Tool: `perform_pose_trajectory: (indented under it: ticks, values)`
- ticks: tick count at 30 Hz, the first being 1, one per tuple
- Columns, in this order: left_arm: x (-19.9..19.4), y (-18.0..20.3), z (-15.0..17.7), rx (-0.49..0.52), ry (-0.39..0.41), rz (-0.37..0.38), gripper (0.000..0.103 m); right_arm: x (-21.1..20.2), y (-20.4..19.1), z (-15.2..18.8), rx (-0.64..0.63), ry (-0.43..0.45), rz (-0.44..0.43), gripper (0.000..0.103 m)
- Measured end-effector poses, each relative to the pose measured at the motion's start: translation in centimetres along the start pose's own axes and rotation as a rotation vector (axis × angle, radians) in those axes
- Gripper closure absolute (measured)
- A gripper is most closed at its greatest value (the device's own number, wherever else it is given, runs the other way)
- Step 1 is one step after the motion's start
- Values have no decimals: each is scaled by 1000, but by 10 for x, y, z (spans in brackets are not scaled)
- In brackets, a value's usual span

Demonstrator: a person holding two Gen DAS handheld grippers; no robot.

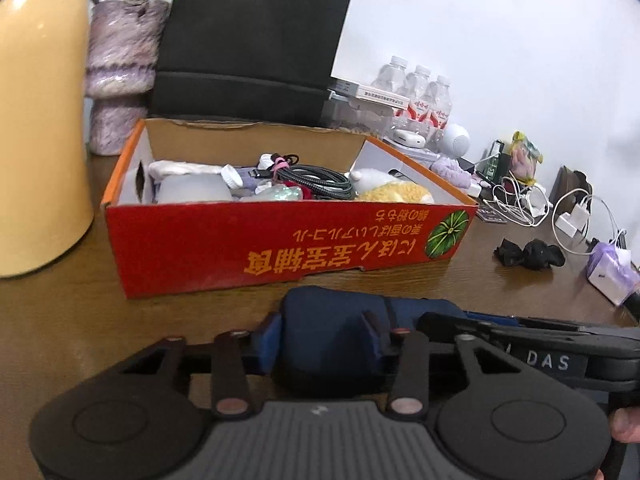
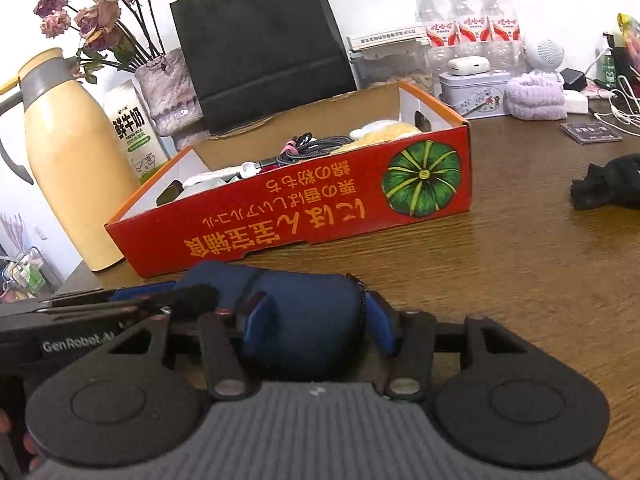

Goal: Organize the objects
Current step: 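Grasp the navy blue pouch with both grippers together, then lift the navy pouch into the box and open both grippers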

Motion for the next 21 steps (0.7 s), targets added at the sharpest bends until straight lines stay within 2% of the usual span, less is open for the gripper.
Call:
perform_pose_trajectory:
  ticks: [2, 4, 8, 12, 16, 21]
  values:
    - [-17, 8, 7, -23, -4, -20, 78, -12, 4, 4, 15, -2, 3, 67]
    - [-42, 20, 22, -48, 1, -26, 79, -37, 4, 15, 18, 8, -8, 72]
    - [-109, 54, 63, -70, 19, -38, 82, -92, 0, 52, 6, -3, -33, 73]
    - [-160, 74, 98, -116, -13, -25, 82, -145, -9, 90, -67, -25, -41, 73]
    - [-180, 86, 109, -99, -16, -34, 83, -171, -13, 110, -89, -28, -31, 73]
    - [-186, 89, 107, -95, 10, -22, 83, -184, -14, 108, -91, 21, -24, 73]
Point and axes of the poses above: each gripper's, at about its wrist camera, not at the fingertips, and x roughly the way its jaws point, y to its right, z to its underside, the point moved 3 cm from there along x, roughly the way its jaws point, and after that the axes turned 11 degrees about x, right-handed, at the moved point
